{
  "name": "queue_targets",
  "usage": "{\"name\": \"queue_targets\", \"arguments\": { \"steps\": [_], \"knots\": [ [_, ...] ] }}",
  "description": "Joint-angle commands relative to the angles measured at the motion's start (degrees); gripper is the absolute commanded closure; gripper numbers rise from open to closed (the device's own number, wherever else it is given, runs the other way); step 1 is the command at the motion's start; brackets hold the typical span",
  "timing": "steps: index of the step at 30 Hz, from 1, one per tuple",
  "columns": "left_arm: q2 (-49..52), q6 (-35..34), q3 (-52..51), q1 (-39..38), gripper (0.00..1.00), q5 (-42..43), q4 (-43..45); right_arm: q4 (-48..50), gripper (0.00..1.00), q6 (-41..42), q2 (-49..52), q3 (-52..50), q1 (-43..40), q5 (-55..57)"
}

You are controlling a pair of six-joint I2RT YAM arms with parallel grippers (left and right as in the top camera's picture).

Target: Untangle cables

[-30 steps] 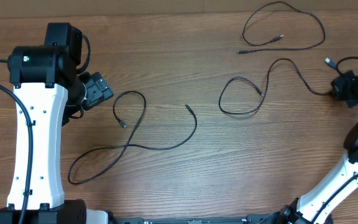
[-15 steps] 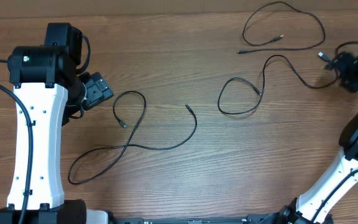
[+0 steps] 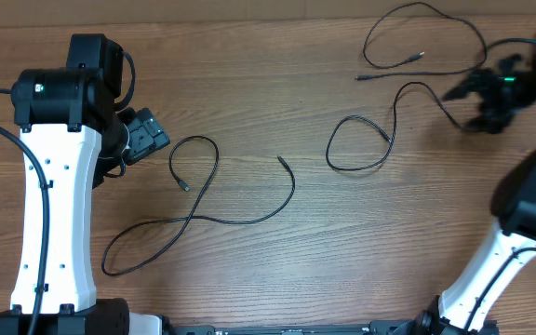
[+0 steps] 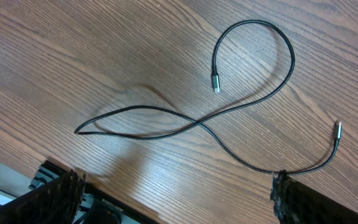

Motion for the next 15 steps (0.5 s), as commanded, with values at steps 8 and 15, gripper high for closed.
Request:
{"name": "queue_targets", "arguments": {
  "steps": [8,15],
  "knots": [
    [0.1,0.3,-0.3,0.0,0.00,0.1,0.1,-8.6,0.27,-3.3,-0.3,-0.7,17.1,11.0],
    [0.1,0.3,-0.3,0.0,0.00,0.1,0.1,-5.1,0.30,-3.2,-0.3,-0.7,25.7,11.9]
  ]
}}
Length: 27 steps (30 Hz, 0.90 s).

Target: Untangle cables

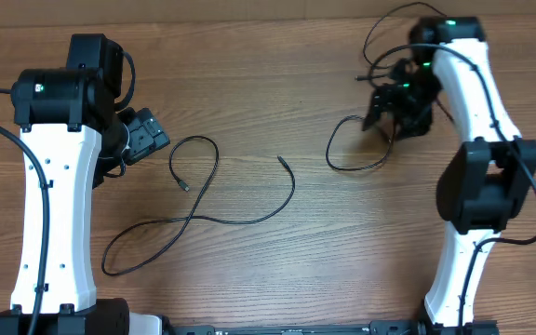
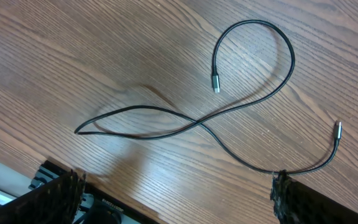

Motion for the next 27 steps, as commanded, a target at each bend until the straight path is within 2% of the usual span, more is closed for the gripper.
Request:
{"name": "queue_targets", "arguments": {
  "steps": [1,5,15,24,27],
  "knots": [
    [0.1,0.3,-0.3,0.0,0.01,0.1,0.1,1.9,0.32,-0.4,-0.3,-0.3,3.6,1.8],
    [0.1,0.3,-0.3,0.0,0.00,0.1,0.1,7.6,0.40,0.1,-0.2,-0.3,7.6,2.7],
    [0.1,0.3,-0.3,0.0,0.00,0.1,0.1,13.7,0.41,13.6,0.1,-0.3,14.2,15.0],
    [0.1,0.3,-0.3,0.0,0.00,0.1,0.0,16.2,0.39,15.5,2.8,-0.3,15.8,17.1],
    [0.1,0.3,-0.3,0.0,0.00,0.1,0.1,16.4,0.42,18.5,4.4,-0.3,15.8,17.1]
  ]
}}
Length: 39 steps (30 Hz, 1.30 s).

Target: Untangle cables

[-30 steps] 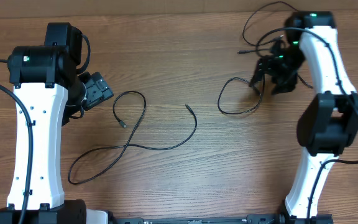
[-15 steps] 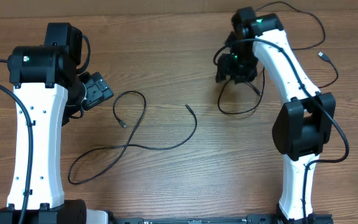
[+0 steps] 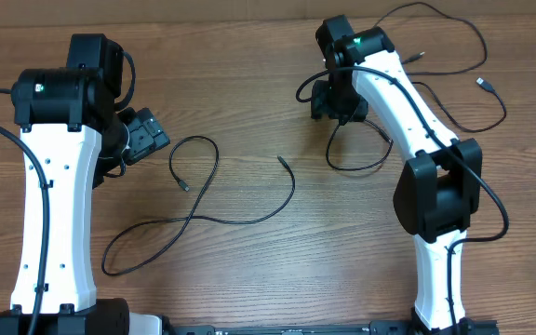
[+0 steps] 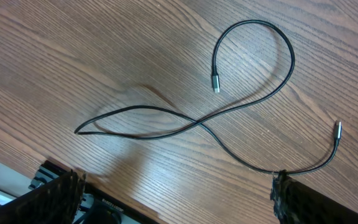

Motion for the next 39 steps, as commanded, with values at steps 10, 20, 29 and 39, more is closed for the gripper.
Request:
{"name": "queue_targets", "arguments": {
  "steps": [10,20,29,39],
  "knots": [
    [0.1,0.3,-0.3,0.0,0.00,0.1,0.1,2.5,0.48,8.1,5.9,-2.9,0.1,1.4],
    [0.1,0.3,-0.3,0.0,0.01,0.1,0.1,9.8,0.65,8.7,5.9,-12.7,0.1,1.4],
    [0.1,0.3,-0.3,0.0,0.00,0.1,0.1,13.7,0.96,8.7,5.9,-13.2,-1.7,5.8],
    [0.1,0.3,-0.3,0.0,0.00,0.1,0.1,18.5,0.96,8.7,5.9,-13.2,-10.0,8.6]
  ]
}}
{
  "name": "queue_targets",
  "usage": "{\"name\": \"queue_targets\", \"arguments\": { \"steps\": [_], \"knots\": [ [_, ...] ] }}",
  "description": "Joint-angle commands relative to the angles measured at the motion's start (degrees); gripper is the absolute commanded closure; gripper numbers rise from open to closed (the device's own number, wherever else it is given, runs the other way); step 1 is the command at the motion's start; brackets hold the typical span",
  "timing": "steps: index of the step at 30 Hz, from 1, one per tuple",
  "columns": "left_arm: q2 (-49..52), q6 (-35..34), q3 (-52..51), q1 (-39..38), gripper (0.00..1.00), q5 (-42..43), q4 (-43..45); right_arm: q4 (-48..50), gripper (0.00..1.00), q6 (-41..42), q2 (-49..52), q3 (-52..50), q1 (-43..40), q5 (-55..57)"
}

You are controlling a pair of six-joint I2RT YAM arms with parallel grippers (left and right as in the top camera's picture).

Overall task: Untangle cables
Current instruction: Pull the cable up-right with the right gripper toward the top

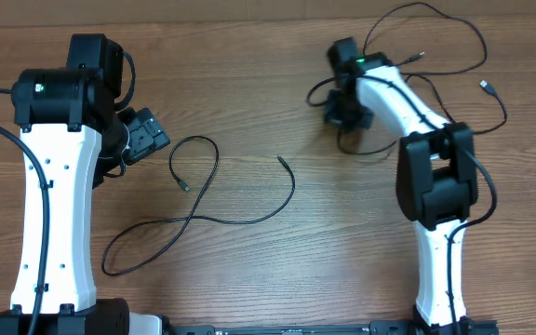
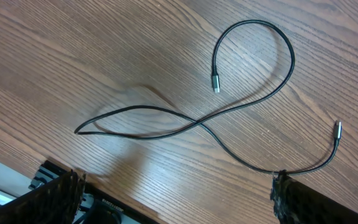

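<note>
A black cable (image 1: 194, 219) lies in a loose figure-eight on the wooden table (image 1: 249, 279), left of centre. The left wrist view shows it crossing itself (image 2: 199, 124), with both plugs (image 2: 215, 83) free. My left gripper (image 1: 142, 135) hovers up and left of it, open and empty (image 2: 173, 205). At the back right, two more black cables (image 1: 473, 37) lie looped over each other, one plug (image 1: 485, 85) lying free. My right gripper (image 1: 347, 110) sits at their left end, apparently shut on one cable, an arc of which sticks out to its left.
The table's front edge and the arm bases show at the bottom of the overhead view. The right arm (image 1: 431, 186) stretches up the table's right side and covers part of the right-hand cables.
My right gripper has shifted slightly right and toward the front, still at the left end of the right-hand cables. The left arm and the left cable are unchanged.
My right gripper was first at the far right edge on a cable. Then it was further left over the cable loop, then well left of it, with that cable's far plug drawn into view. The left gripper stayed open and still throughout.
</note>
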Motion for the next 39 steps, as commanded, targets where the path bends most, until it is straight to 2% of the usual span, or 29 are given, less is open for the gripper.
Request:
{"name": "queue_targets", "arguments": {
  "steps": [1,7,16,24,25,27,32,36,38,39],
  "knots": [
    [0.1,0.3,-0.3,0.0,0.00,0.1,0.1,1.4,0.96,0.1,1.5,-2.0,-4.8,3.8],
    [0.1,0.3,-0.3,0.0,0.00,0.1,0.1,4.9,0.96,-1.2,1.5,-2.0,-9.7,-3.4],
    [0.1,0.3,-0.3,0.0,0.00,0.1,0.1,8.1,0.96,-5.0,1.5,-2.0,-8.9,-15.7],
    [0.1,0.3,-0.3,0.0,0.00,0.1,0.0,7.1,0.95,-4.8,1.5,-0.2,-7.2,-16.7],
    [0.1,0.3,-0.3,0.0,0.00,0.1,0.1,6.5,0.90,-4.7,1.5,0.3,-7.2,-16.7],
    [0.1,0.3,-0.3,0.0,0.00,0.1,0.1,4.1,0.66,-4.7,1.4,2.7,-7.4,-16.7],
    [0.1,0.3,-0.3,0.0,0.01,0.1,0.1,-2.8,0.40,-4.8,1.3,10.6,-7.7,-16.6],
    [0.1,0.3,-0.3,0.0,0.00,0.1,0.1,-9.7,0.20,-4.9,1.2,20.5,-8.9,-16.2],
    [0.1,0.3,-0.3,0.0,0.00,0.1,0.1,-13.0,0.07,-4.9,1.2,26.2,-10.2,-14.6],
    [0.1,0.3,-0.3,0.0,0.00,0.1,0.1,-13.8,0.07,-4.9,1.2,27.7,-10.9,-13.6]
  ]
}}
